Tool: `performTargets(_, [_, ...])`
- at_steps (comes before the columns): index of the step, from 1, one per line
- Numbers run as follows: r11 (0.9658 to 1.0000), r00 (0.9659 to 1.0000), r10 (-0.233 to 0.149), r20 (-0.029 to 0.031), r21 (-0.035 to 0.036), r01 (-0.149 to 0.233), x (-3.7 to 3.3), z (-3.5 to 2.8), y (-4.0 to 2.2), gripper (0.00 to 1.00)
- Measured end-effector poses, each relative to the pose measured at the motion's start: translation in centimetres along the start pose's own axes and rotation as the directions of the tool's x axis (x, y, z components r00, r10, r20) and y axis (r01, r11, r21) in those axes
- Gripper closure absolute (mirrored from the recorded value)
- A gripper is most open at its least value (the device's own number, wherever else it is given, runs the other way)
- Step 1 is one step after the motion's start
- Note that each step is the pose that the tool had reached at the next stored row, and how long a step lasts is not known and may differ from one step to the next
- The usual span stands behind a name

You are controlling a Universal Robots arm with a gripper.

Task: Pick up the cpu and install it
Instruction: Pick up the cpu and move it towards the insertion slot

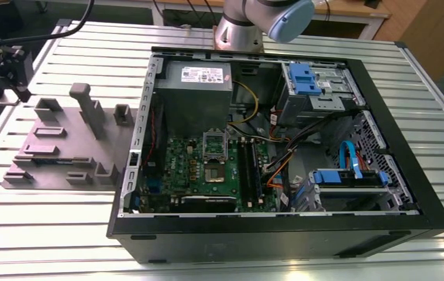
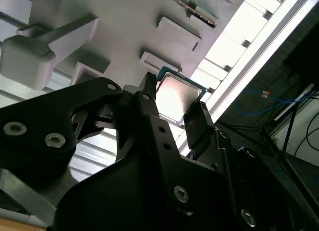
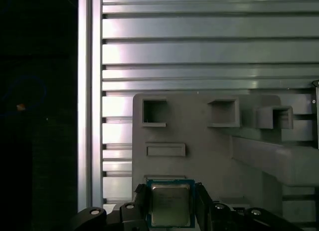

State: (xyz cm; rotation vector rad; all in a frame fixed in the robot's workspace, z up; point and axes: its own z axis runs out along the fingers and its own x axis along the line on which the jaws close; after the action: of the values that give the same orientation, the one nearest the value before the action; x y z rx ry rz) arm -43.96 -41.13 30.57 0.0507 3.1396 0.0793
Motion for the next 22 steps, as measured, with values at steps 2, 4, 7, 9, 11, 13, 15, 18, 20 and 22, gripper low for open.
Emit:
performTargets(2, [1.0, 1.0, 0.0, 0.0001, 0.0, 0.0, 0.0, -0.22, 0.01, 0.53])
performTargets(4, [1.0, 1.0, 0.0, 0.0, 0.0, 0.0, 0.0, -0.45, 0.02, 0.53])
performTargets(7, [1.0, 1.0, 0.0, 0.0, 0.0, 0.0, 0.0, -0.79, 0.04, 0.53])
performTargets(9, [1.0, 1.0, 0.0, 0.0001, -0.0001, 0.0, 0.0, -1.0, 0.05, 0.53])
performTargets(11, [1.0, 1.0, 0.0, 0.0001, 0.0, 0.0, 0.0, -1.22, 0.06, 0.53])
performTargets(13, [1.0, 1.0, 0.0, 0.0002, -0.0001, 0.0, 0.0, -1.44, 0.07, 0.53])
performTargets(15, [1.0, 1.0, 0.0, 0.0001, 0.0, 0.0, 0.0, -1.68, 0.08, 0.53])
performTargets(18, [1.0, 1.0, 0.0, 0.0001, 0.0, 0.0, 0.0, -2.06, 0.1, 0.53])
performTargets(20, [1.0, 1.0, 0.0, 0.0001, 0.0, 0.0, 0.0, -2.31, 0.12, 0.53])
performTargets(22, [1.0, 1.0, 0.0, 0.0001, 0.0, 0.0, 0.0, -2.49, 0.12, 0.53])
